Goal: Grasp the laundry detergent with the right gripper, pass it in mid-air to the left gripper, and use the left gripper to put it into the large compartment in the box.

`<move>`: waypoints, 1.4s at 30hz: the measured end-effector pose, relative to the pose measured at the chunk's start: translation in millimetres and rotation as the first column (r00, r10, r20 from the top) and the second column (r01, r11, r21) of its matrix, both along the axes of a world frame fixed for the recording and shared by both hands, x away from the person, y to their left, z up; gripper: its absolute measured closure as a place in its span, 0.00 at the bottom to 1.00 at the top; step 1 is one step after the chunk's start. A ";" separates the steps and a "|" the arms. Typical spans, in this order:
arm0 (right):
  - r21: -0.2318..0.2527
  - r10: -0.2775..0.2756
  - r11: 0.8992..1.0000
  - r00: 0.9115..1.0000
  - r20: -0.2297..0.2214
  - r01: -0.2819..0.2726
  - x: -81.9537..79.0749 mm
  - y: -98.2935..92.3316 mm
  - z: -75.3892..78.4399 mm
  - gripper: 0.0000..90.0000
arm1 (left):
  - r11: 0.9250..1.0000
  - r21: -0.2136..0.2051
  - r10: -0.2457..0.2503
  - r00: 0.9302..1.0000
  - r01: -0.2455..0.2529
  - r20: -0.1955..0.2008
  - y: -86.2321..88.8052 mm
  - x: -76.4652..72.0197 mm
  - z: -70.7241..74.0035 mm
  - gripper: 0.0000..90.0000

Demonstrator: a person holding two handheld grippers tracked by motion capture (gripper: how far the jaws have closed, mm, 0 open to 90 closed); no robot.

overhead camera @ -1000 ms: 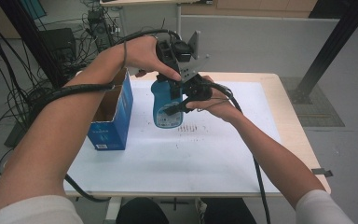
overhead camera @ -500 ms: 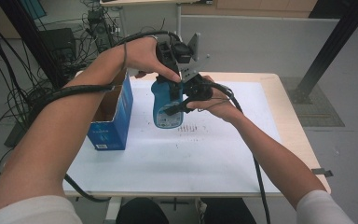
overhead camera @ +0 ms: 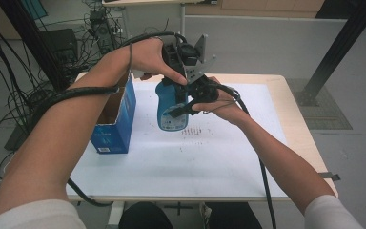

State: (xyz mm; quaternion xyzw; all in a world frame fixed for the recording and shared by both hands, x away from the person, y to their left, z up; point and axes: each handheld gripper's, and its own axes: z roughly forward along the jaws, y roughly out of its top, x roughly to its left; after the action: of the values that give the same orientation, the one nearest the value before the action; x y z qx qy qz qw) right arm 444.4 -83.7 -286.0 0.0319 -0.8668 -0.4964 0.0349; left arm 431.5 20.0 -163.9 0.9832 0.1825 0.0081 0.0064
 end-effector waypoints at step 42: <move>-0.001 -0.011 1.000 1.000 0.000 0.011 -1.5 -1.3 1.8 0.49 | 1.000 -0.013 -0.006 1.000 0.006 0.006 -1.4 -4.5 3.1 0.08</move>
State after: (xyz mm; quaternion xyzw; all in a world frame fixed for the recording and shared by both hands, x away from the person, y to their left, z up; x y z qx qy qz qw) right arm 442.9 -85.0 -284.2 0.0268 -0.8673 -0.4960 0.0322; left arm 427.0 18.6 -160.8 0.9836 0.1797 0.0096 0.0134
